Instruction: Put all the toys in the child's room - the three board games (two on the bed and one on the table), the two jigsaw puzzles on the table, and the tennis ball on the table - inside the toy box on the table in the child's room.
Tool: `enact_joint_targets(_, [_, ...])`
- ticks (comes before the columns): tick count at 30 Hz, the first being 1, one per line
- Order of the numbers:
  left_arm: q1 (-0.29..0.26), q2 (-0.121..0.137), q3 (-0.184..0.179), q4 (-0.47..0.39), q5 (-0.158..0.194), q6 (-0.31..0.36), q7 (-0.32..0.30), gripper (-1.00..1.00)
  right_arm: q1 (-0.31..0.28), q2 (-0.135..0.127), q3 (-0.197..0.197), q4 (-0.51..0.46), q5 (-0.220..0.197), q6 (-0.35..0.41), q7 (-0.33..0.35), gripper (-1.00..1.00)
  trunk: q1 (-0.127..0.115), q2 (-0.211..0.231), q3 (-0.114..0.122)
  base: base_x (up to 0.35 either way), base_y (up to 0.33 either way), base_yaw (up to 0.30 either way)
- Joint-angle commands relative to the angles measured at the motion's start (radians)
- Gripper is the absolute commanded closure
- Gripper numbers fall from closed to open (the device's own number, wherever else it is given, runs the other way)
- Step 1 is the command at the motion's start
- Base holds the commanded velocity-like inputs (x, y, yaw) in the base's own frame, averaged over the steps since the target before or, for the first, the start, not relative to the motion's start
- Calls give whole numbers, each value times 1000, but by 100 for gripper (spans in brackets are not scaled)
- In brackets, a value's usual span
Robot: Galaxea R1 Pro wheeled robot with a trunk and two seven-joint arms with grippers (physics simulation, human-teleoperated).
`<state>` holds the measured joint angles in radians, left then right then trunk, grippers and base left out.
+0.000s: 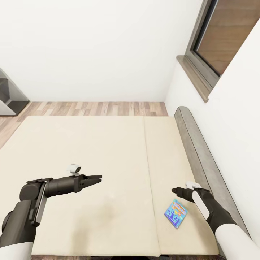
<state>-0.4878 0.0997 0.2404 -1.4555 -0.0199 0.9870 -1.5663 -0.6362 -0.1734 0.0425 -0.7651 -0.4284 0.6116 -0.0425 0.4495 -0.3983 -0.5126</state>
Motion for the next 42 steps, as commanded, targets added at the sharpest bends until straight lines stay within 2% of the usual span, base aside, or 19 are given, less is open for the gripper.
enact_joint_targets(1, [-1, -1, 0, 0, -3, 10, -4, -100, 0, -1, 4, -2, -6, 3, -4, -100, 0, -2, -3, 0, 0, 0])
enact_joint_targets(42, [-1, -5, 1, -2, -1, 8, -4, -100, 1, -6, 0, 0, -6, 3, 0, -100, 0, -2, -71, 0, 0, 0])
